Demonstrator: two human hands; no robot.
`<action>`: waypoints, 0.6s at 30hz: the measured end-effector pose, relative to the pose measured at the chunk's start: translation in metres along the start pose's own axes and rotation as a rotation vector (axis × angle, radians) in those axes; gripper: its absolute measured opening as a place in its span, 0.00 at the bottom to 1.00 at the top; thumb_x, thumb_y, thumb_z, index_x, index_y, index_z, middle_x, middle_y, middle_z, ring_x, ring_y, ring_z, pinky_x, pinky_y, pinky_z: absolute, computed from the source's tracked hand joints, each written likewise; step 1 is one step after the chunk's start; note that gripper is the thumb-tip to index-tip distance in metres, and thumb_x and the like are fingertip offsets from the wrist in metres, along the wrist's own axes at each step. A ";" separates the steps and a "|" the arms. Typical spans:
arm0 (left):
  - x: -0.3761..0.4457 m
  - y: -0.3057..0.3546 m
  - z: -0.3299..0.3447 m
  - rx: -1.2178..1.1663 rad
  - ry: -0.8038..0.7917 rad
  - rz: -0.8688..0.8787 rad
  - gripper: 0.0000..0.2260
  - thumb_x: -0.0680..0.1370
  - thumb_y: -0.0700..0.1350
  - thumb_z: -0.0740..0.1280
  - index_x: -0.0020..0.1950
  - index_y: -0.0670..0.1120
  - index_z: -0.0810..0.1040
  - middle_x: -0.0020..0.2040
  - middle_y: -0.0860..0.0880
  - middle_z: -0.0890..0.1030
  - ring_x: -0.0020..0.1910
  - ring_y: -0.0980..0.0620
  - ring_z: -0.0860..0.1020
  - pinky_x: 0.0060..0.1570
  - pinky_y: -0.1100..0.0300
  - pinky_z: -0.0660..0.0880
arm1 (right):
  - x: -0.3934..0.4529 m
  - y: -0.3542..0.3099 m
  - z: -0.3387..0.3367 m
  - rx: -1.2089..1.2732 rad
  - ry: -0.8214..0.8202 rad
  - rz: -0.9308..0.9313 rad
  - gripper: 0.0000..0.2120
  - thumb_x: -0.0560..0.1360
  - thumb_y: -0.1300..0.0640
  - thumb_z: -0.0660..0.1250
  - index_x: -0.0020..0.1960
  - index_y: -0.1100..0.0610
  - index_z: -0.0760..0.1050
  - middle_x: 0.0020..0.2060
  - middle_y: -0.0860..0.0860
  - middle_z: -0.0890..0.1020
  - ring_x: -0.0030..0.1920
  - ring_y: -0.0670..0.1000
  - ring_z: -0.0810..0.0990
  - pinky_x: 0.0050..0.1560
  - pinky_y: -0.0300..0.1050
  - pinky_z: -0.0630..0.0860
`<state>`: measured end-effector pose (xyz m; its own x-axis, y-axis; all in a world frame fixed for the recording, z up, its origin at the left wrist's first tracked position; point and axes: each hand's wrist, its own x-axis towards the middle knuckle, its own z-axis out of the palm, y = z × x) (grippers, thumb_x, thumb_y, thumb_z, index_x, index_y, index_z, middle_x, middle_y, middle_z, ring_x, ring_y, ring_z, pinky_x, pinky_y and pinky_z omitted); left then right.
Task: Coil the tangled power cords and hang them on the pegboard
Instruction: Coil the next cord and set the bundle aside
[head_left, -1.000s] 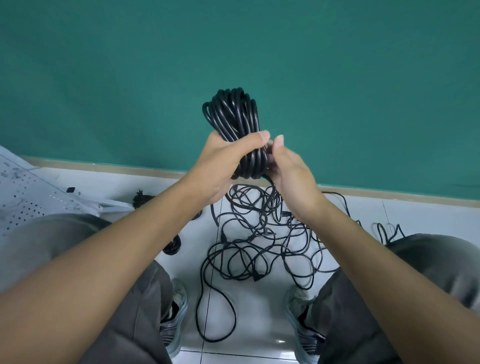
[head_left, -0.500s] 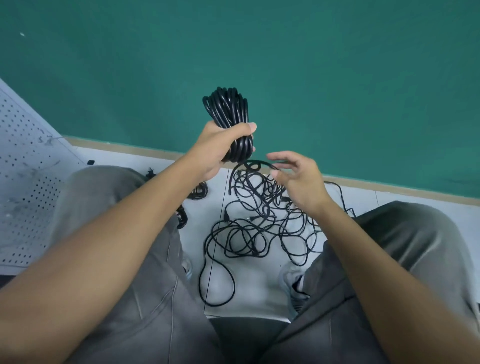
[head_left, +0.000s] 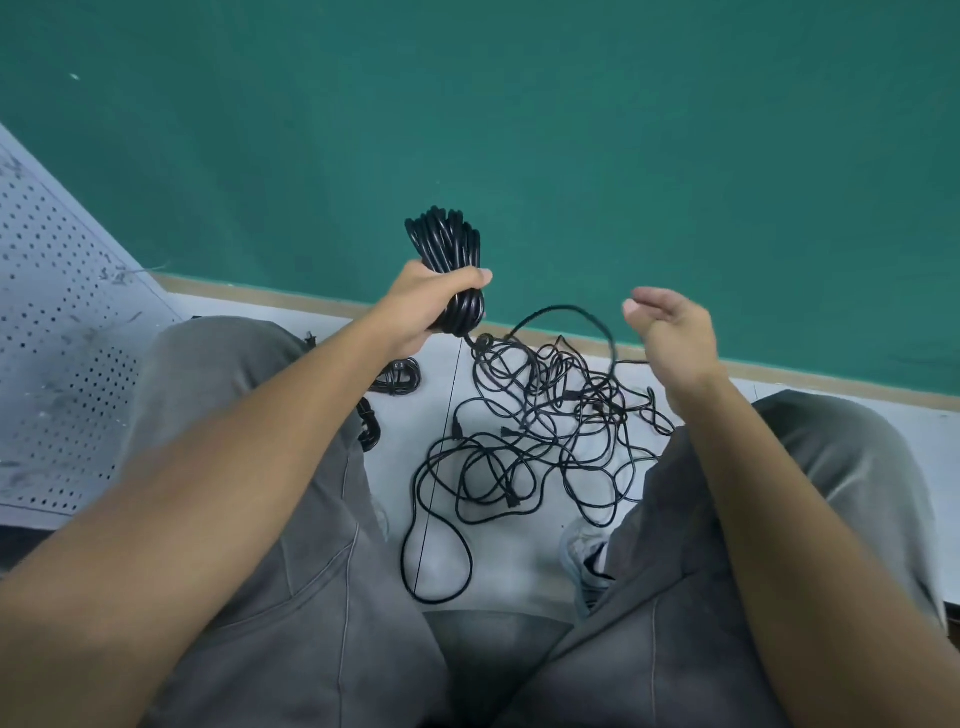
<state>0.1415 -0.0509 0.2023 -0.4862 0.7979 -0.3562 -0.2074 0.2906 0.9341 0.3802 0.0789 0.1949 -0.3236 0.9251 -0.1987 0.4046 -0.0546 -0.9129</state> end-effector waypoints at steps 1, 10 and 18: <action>-0.002 0.002 0.003 -0.030 -0.031 0.007 0.07 0.78 0.42 0.74 0.48 0.41 0.77 0.40 0.41 0.80 0.40 0.42 0.84 0.36 0.57 0.80 | -0.004 -0.004 0.001 0.000 -0.027 -0.031 0.16 0.82 0.55 0.67 0.69 0.58 0.76 0.60 0.51 0.81 0.59 0.46 0.79 0.65 0.41 0.73; -0.004 0.006 0.022 -0.372 -0.067 0.010 0.10 0.81 0.45 0.70 0.52 0.38 0.78 0.39 0.45 0.84 0.43 0.47 0.84 0.50 0.54 0.83 | -0.034 -0.001 0.068 -0.087 -0.589 -0.028 0.31 0.79 0.26 0.45 0.67 0.40 0.76 0.62 0.40 0.82 0.71 0.42 0.72 0.75 0.52 0.62; 0.017 -0.002 0.018 -0.571 0.177 -0.009 0.09 0.79 0.41 0.73 0.46 0.39 0.75 0.36 0.44 0.76 0.35 0.46 0.81 0.40 0.55 0.81 | -0.024 0.011 0.087 -0.169 -0.544 -0.208 0.04 0.80 0.47 0.69 0.54 0.44 0.77 0.62 0.42 0.79 0.68 0.44 0.74 0.76 0.55 0.65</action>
<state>0.1493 -0.0282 0.1948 -0.6064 0.6821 -0.4087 -0.6116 -0.0717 0.7879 0.3183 0.0230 0.1585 -0.7832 0.5830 -0.2162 0.4016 0.2088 -0.8917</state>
